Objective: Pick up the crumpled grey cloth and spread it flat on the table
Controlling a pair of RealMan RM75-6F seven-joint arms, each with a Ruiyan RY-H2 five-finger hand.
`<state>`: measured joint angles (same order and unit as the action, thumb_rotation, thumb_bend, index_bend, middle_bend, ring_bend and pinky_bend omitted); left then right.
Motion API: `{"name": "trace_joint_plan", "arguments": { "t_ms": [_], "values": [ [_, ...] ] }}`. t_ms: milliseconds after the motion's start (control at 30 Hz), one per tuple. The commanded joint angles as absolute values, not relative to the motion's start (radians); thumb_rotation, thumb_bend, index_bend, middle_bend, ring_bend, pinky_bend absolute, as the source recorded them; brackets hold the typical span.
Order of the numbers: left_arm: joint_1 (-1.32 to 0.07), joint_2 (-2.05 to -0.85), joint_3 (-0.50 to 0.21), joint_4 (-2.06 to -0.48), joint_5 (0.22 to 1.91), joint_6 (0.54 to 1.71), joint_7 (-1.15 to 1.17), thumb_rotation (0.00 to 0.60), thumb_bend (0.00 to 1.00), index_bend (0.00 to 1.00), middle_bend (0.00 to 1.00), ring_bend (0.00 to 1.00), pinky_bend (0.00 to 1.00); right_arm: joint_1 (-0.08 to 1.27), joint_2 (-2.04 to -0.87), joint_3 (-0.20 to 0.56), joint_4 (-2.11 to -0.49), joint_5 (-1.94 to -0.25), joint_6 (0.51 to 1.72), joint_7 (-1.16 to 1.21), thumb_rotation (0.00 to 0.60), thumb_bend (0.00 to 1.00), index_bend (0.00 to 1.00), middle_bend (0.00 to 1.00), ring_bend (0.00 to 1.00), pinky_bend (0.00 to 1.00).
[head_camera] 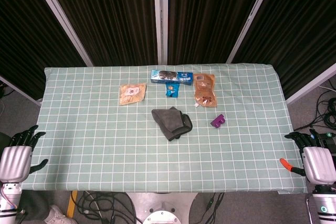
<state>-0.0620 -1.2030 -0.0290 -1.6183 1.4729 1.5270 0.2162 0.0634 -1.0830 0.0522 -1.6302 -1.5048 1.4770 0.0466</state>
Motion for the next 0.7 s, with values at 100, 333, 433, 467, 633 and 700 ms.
{"name": "trace_joint_plan", "arguments": {
  "t_ms": [100, 333, 433, 467, 633, 700],
  "values": [
    [-0.062, -1.204, -0.030, -1.620, 1.471, 1.525, 0.218, 0.600, 0.12, 0.30, 0.23, 0.20, 0.22, 0.063, -1.081, 0.048, -1.631, -1.506, 1.471, 0.048, 0.591, 0.05, 0.30, 0.25, 0.22, 0.09],
    [-0.064, -1.205, -0.031, -1.623, 1.477, 1.522, 0.219, 0.600, 0.12, 0.30, 0.23, 0.20, 0.22, 0.061, -1.078, 0.042, -1.627, -1.524, 1.478, 0.059, 0.589, 0.05, 0.30, 0.25, 0.22, 0.09],
    [-0.066, -1.203, -0.034, -1.623, 1.477, 1.518, 0.215, 0.600, 0.12, 0.30, 0.23, 0.20, 0.22, 0.064, -1.080, 0.041, -1.623, -1.536, 1.479, 0.062, 0.586, 0.05, 0.31, 0.25, 0.22, 0.09],
    [-0.067, -1.203, -0.035, -1.622, 1.477, 1.517, 0.213, 0.600, 0.12, 0.30, 0.23, 0.20, 0.22, 0.067, -1.081, 0.040, -1.621, -1.542, 1.477, 0.063, 0.584, 0.05, 0.32, 0.25, 0.22, 0.09],
    [-0.075, -1.205, -0.041, -1.614, 1.480, 1.510, 0.202, 0.600, 0.12, 0.30, 0.23, 0.20, 0.22, 0.112, -1.088, 0.041, -1.617, -1.584, 1.437, 0.060, 0.596, 0.09, 0.36, 0.26, 0.22, 0.09],
    [-0.082, -1.211, -0.049, -1.608, 1.482, 1.510, 0.196, 0.600, 0.12, 0.30, 0.23, 0.20, 0.22, 0.151, -1.098, 0.047, -1.616, -1.604, 1.395, 0.053, 0.598, 0.10, 0.39, 0.26, 0.22, 0.09]
  ]
}}
